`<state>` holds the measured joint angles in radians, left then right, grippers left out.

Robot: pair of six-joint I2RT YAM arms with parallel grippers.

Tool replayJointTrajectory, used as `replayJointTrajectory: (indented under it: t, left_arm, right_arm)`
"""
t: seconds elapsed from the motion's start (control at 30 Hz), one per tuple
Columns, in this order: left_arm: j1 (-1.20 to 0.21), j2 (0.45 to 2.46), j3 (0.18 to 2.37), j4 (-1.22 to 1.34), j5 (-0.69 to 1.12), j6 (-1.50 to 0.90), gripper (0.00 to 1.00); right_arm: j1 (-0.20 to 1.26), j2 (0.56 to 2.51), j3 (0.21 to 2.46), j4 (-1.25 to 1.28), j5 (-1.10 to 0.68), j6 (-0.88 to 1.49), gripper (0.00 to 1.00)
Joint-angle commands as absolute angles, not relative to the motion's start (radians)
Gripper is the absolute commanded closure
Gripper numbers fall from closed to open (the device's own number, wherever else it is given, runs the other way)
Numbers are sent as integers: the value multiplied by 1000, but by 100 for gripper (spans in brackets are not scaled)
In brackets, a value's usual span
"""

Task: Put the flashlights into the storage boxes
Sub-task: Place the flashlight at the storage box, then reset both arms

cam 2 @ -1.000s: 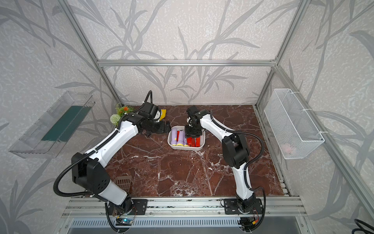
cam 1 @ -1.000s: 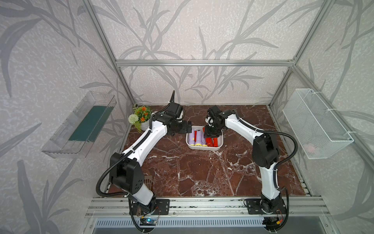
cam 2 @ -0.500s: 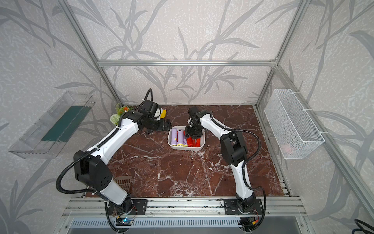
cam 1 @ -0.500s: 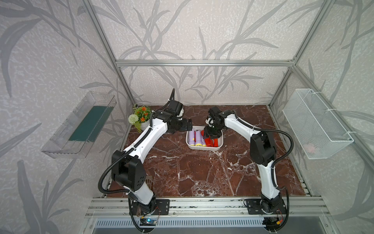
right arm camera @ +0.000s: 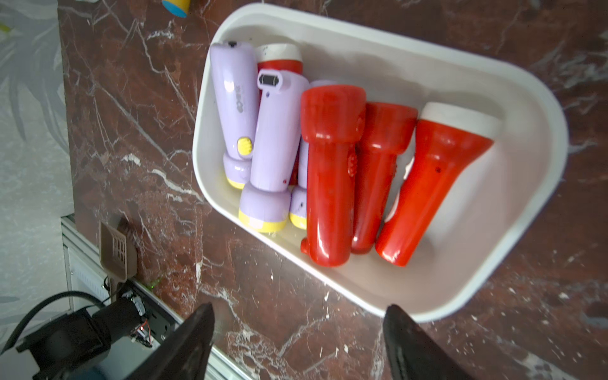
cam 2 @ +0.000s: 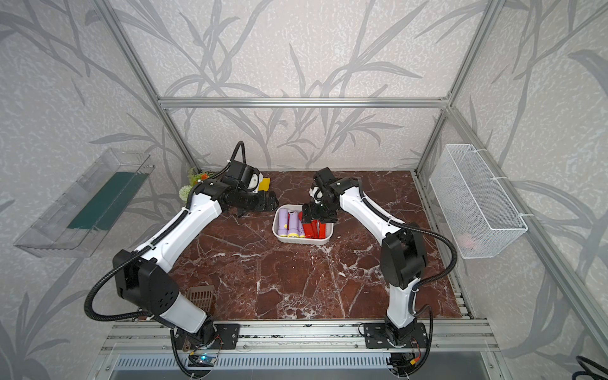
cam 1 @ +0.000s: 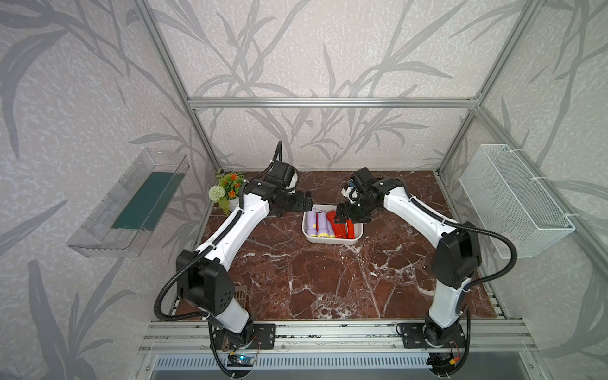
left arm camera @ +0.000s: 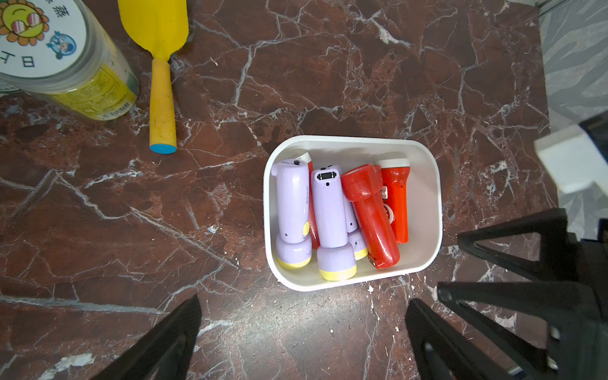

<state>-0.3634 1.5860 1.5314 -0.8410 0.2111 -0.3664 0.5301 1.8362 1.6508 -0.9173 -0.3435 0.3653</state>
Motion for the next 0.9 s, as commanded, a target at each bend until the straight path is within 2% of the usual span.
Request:
replayJointTrajectory:
  t: [0.0, 0.4, 0.7, 0.87]
  left_arm:
    - [-357, 1535, 1500, -842, 208, -360, 1]
    - [-359, 1415, 1368, -789, 207, -377, 1]
    - [-359, 1300, 1213, -720, 154, -394, 1]
    - [-358, 1251, 1170, -723, 124, -401, 1]
  right_arm:
    - [527, 1728, 1557, -933, -302, 350, 16]
    - [527, 1265, 1087, -882, -240, 407, 9]
    - [528, 985, 883, -912, -178, 431, 6]
    - [528, 910, 827, -930, -153, 425, 5]
